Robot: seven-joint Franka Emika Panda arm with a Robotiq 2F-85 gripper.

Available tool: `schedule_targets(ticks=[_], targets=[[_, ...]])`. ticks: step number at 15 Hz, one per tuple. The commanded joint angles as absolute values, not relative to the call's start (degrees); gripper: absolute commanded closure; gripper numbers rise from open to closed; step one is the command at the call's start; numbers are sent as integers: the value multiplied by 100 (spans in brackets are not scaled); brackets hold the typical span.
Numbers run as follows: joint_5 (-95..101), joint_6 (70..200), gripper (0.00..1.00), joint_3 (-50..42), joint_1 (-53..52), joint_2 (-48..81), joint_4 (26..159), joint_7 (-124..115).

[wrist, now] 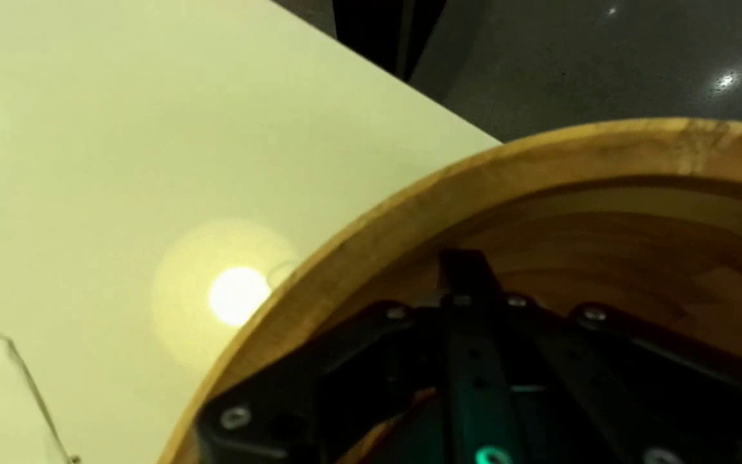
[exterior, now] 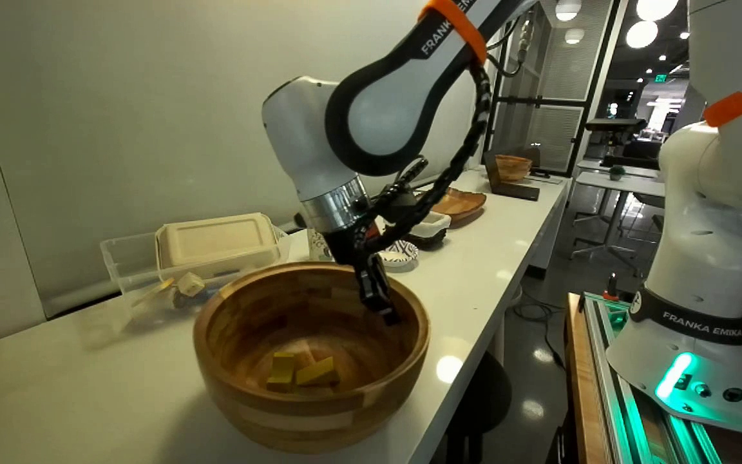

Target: Move the box and bowl

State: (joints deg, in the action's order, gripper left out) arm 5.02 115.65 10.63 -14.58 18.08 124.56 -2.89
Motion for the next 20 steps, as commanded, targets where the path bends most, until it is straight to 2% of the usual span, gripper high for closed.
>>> schedule_targets(ticks=[1,8,14,15,16,17,20], targets=[[709,11770,100,783,-1273,1041,13551,-888],[1210,11874,100,475,-1031,865,13681,-1501],[1334,12004,100,816,-1234,286,13526,-1346],[1254,12035,74,919,-1273,137,13502,-1296],[1165,12027,73,1027,-1318,-4,13469,-1297],[1225,11789,68,1122,-1378,-158,13435,-1413],[1009,12066,44,1375,-1478,-879,13787,-1526]])
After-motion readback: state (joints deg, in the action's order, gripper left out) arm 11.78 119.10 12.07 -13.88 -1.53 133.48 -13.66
